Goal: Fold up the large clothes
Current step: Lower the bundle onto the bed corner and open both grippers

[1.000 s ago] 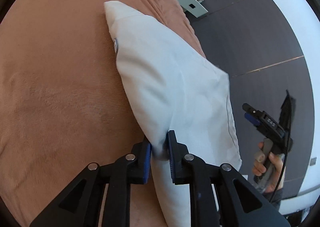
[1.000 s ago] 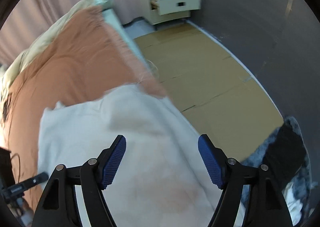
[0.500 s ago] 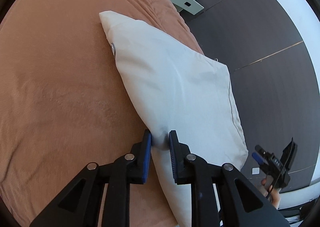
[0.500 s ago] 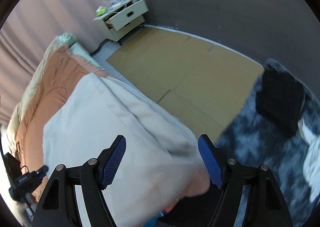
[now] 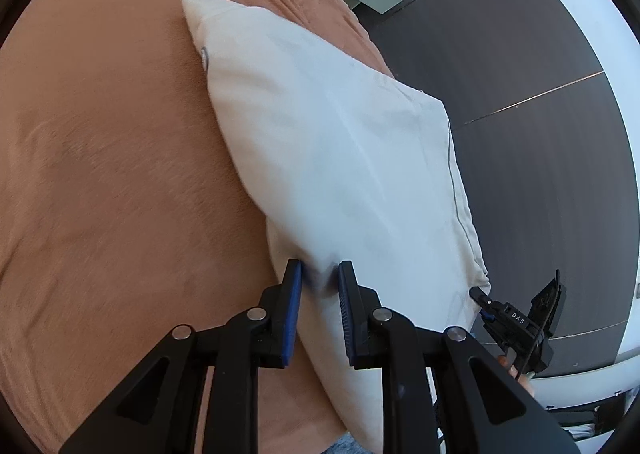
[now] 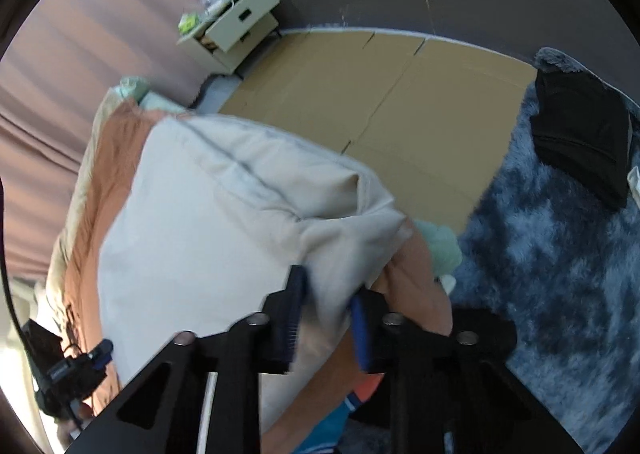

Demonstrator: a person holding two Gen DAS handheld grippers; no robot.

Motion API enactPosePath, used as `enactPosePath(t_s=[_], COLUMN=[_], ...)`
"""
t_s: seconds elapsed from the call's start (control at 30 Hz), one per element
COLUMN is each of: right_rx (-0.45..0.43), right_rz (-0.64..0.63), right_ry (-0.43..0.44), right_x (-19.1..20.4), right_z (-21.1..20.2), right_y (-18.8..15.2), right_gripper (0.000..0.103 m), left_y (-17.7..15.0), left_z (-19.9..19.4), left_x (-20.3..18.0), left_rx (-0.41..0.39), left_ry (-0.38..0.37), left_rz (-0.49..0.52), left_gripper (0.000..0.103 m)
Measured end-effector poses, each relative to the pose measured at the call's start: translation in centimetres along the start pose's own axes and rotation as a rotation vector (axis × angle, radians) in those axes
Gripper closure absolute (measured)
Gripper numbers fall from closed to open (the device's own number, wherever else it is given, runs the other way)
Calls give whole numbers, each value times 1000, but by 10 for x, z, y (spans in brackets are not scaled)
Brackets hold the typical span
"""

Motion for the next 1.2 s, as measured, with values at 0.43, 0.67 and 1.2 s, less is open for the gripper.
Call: enactPosePath(t_s=[0.43,0.67,1.2], right_rx=[-45,-79,-126], right_rz=[37,-20,-145], right_ry=[-84,-85,-72], right_x=[-9,8,65], right_z=[6,-32,-139], right_y=[14,6,-46], right_gripper=[87,41,0], left_y=[-3,-5,-40], left_z=[-36,-90,-202], left_x=[2,-2,-42], left_rx=[-20,-99,-211], left_ry=[20,52,68], left_rz=[91,123,246], left_gripper=[84,47,4])
Point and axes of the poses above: each gripper's, at about its wrist camera, not at the fingertips, and z roughly the way its jaws point, x to its left, y to its top, the point moved 8 cm from there along z, roughly the way its jaws point, and after that the axes turned 6 degrees about -y, right-handed, at the moved point
